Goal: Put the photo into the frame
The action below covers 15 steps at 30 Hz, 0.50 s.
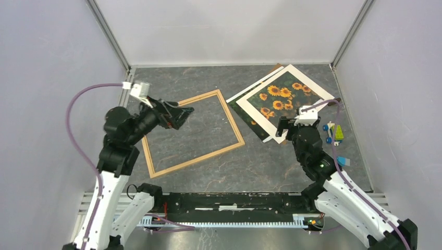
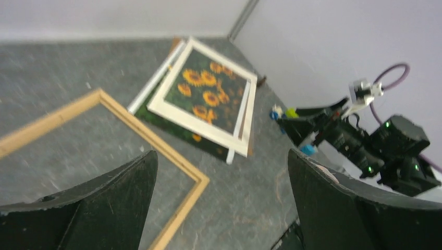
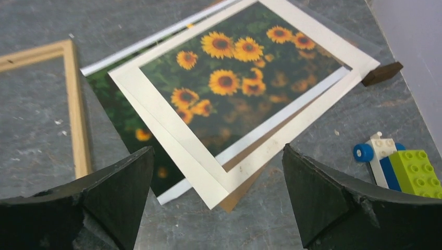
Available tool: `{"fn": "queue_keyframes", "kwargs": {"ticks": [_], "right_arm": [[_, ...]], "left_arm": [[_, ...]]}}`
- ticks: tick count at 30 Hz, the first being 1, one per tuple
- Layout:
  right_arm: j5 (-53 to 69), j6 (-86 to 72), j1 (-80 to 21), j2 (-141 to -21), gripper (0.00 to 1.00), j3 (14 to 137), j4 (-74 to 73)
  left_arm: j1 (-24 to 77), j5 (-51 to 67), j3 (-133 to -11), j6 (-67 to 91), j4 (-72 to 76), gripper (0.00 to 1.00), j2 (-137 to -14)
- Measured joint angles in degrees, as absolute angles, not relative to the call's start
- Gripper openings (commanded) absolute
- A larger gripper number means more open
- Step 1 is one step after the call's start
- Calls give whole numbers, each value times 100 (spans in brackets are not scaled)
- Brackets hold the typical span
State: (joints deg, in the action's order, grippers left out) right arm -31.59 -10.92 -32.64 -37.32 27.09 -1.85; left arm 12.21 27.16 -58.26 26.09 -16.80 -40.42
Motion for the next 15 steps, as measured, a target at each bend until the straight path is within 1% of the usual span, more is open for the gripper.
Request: {"fn": "queue_keyframes", "kwargs": {"ticks": [2,6,10,12,15], "right_arm": [[-3236,-1120,-3264,-4003,98,2714,-224],[-3312,-976,-3264,-4440,98,2714,-342],[-3358,-993,-3208,-4866,98,2716,-360],[-3011,-1046,-2980,-5210,98,2718,-375],[-1990,-1229,-2224,-5601,98,2670,-314]], "left_arm": [[1433,2709,-5496,2648,-1660,100,-4160],[2158,2580,-4845,2786,-1531,100,-4431],[2783,2558,-4519,3048,-1081,100,-4847],[3074,2541,-4486,3201,-709,100,-5231],[3542,2359,-4486,3330,-113,100,-5951]]}}
